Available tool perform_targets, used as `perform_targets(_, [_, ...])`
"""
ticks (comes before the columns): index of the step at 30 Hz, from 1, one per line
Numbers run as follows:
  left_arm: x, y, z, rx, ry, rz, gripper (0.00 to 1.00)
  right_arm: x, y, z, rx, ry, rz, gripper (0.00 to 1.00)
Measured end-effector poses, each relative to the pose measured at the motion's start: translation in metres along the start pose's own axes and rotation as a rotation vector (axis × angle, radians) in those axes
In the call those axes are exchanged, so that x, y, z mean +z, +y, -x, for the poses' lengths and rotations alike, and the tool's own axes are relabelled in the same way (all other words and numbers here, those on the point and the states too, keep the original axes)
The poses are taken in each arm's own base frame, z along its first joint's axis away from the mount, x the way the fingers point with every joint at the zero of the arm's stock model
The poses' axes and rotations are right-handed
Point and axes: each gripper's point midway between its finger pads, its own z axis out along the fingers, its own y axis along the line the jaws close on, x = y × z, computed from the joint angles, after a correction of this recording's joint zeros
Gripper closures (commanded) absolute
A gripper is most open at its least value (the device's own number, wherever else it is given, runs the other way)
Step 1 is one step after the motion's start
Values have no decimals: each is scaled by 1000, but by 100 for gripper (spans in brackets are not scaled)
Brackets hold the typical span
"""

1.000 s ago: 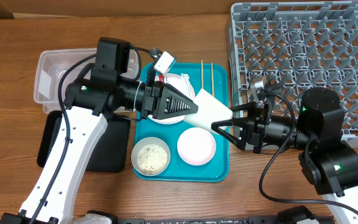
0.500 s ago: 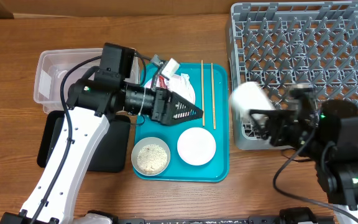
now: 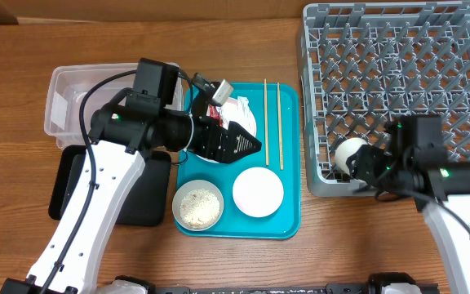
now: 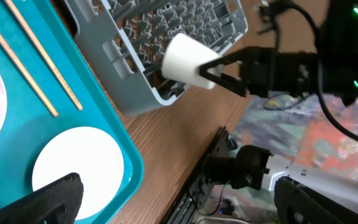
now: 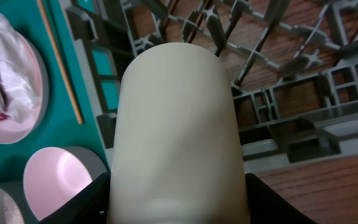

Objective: Sort waste into correct bins and load items into the dishwasher
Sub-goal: 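Lower the white cup into the grey dish rack with the right gripper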

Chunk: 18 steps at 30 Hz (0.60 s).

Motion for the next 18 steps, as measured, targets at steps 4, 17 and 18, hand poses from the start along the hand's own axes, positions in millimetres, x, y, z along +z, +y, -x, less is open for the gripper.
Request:
perform_targets(4, [9, -3, -5, 23, 26, 21, 0, 13, 2, -8, -3, 84, -18, 19])
perform_targets(17, [45, 12, -39, 94, 141, 372, 4, -42, 35, 41, -47, -97, 65, 8])
perform_targets(18, [47, 15, -41, 102, 141, 404, 5, -48, 37, 41, -51, -115, 78, 8])
